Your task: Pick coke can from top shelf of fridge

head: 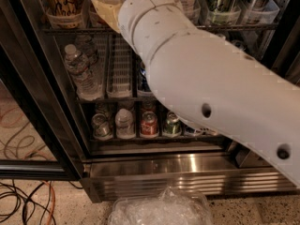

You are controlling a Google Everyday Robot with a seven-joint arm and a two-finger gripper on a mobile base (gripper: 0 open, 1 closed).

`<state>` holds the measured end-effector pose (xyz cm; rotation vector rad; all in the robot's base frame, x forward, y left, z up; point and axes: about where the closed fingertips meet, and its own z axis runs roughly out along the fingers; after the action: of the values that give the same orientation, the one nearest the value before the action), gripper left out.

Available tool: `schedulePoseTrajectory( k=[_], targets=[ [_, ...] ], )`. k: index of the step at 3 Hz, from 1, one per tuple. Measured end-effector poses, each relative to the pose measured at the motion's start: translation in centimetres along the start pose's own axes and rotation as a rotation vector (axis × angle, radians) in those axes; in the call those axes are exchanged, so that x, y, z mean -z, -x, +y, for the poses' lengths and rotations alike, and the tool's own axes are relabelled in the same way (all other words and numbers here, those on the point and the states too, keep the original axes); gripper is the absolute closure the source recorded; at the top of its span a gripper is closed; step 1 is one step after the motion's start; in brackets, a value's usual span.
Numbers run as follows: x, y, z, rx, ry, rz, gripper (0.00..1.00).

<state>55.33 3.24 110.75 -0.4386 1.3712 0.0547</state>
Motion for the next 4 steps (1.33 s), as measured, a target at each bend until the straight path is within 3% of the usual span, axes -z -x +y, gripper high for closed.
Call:
schedulePoseTrajectory(
  k=[2, 3, 4],
  targets=[
    [-1.4, -3.1, -1.1, -0.038, -0.023, 0.049, 0.23],
    [-2.4, -4.0, -1.3, -0.058, -0.039, 0.061, 0.30],
    [-3.6, -4.1, -1.5, -0.062, -0.062, 0.056, 0.28]
  ],
)
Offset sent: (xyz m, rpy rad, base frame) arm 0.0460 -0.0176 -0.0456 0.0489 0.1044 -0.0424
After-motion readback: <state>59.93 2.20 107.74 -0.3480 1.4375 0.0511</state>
